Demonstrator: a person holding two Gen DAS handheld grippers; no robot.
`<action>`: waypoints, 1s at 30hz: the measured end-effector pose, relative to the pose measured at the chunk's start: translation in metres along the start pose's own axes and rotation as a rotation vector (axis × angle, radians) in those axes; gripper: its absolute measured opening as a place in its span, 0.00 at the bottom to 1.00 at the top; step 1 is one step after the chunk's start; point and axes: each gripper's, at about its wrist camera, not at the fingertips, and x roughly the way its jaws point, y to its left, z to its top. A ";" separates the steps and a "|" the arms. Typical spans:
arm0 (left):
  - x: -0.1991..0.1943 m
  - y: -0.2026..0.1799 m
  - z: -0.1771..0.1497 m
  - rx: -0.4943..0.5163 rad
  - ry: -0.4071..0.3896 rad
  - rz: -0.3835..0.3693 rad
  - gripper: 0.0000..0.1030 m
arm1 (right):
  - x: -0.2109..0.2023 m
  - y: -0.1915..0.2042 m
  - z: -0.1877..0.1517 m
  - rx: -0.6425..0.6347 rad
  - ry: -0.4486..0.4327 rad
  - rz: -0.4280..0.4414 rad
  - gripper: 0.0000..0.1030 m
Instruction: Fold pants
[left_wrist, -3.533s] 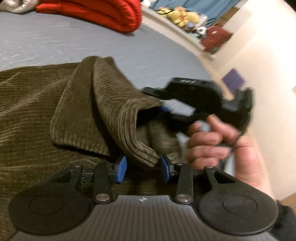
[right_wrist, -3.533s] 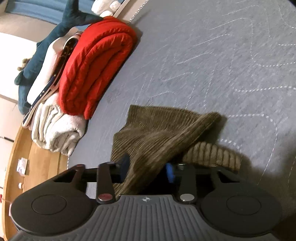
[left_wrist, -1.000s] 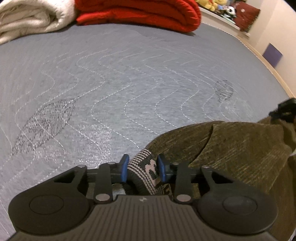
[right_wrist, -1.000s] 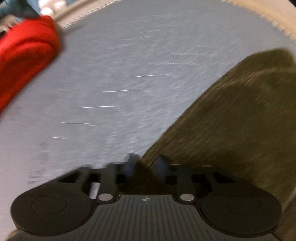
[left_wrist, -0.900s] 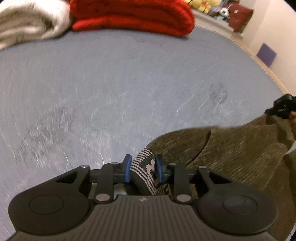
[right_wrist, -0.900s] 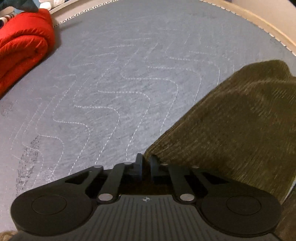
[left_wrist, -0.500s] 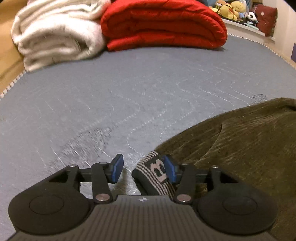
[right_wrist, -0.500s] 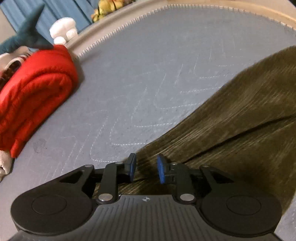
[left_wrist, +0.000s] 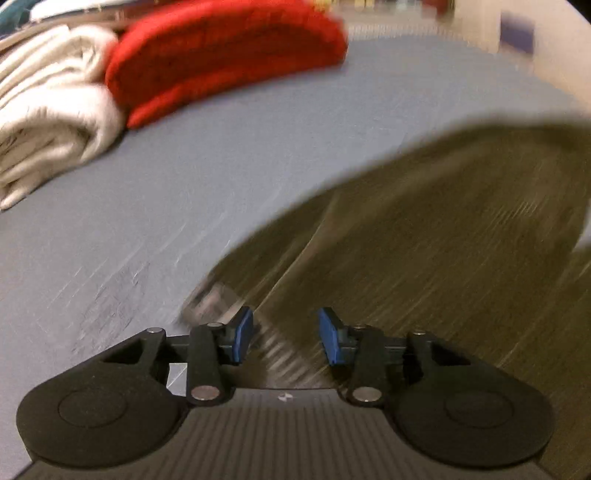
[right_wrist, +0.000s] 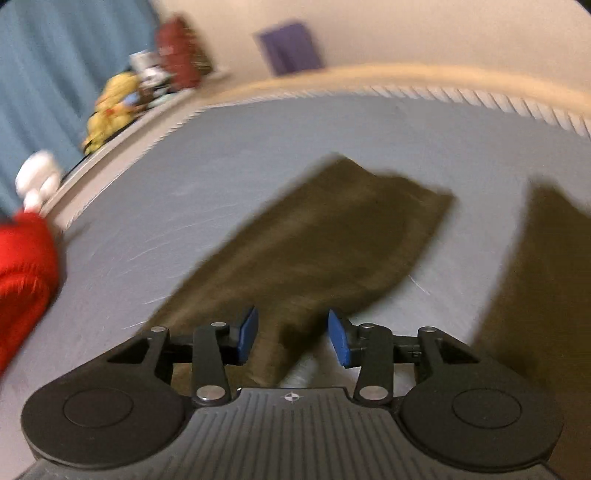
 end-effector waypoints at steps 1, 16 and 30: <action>-0.008 -0.009 0.007 -0.037 -0.049 -0.074 0.43 | 0.006 -0.009 -0.002 0.035 0.038 0.017 0.44; 0.034 -0.212 0.010 0.344 -0.053 -0.357 0.34 | 0.054 0.005 -0.003 0.102 0.102 0.182 0.51; -0.015 -0.158 0.016 0.453 -0.057 -0.535 0.41 | 0.023 -0.029 -0.003 -0.014 0.200 0.013 0.20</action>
